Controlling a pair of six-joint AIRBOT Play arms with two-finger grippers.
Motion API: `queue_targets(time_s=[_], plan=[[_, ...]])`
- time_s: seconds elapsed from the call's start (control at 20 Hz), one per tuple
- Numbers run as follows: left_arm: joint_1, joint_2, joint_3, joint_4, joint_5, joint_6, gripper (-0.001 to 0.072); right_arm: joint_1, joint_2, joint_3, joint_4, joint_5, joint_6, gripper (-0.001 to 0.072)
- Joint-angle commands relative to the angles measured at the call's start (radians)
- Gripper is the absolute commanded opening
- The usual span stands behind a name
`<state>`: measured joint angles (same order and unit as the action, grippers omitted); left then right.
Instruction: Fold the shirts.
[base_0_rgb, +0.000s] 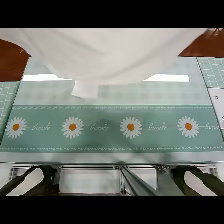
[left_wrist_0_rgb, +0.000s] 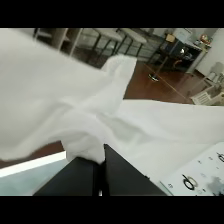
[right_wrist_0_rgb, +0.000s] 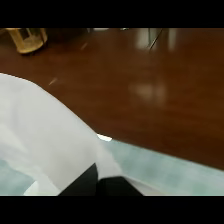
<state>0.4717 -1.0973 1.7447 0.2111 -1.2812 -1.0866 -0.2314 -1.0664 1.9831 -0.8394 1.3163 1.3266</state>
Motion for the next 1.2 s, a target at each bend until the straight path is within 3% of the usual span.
queue_targets(time_s=[0.0, 0.15, 0.25, 0.45, 0.55, 0.7, 0.9, 1.15], plan=[[0.101, 0.126, 0.162, 0.025, 0.013, -0.01, 0.0023, -0.018, 0.191, 0.063, -0.186, 0.028, 0.032, 0.0024], [0.163, 0.269, 0.162, 0.165, 0.018, -0.014, 0.0023, -0.018, 0.315, 0.045, -0.283, 0.062, 0.066, 0.0024], [0.117, 0.344, 0.162, 0.298, 0.023, -0.077, 0.0023, -0.018, 0.38, 0.02, -0.369, 0.126, 0.103, 0.0024], [-0.167, 0.428, 0.154, 0.829, 0.019, -0.214, 0.0023, -0.016, 0.462, -0.134, -0.478, 0.174, 0.159, 0.0024], [-0.285, 0.419, 0.094, 0.962, 0.002, -0.27, 0.0023, -0.016, 0.467, -0.278, -0.42, 0.182, 0.163, 0.0024], [-0.342, 0.375, -0.114, 0.959, 0.026, -0.274, 0.0024, -0.016, 0.438, -0.552, -0.253, 0.087, 0.113, 0.0024], [-0.35, 0.191, -0.39, 0.853, 0.24, -0.28, 0.0024, -0.016, 0.274, -0.809, -0.089, -0.095, 0.017, 0.0024], [-0.354, -0.223, -0.335, 0.711, 0.356, -0.276, 0.0023, -0.016, -0.128, -0.808, 0.086, -0.285, -0.08, 0.0024]])
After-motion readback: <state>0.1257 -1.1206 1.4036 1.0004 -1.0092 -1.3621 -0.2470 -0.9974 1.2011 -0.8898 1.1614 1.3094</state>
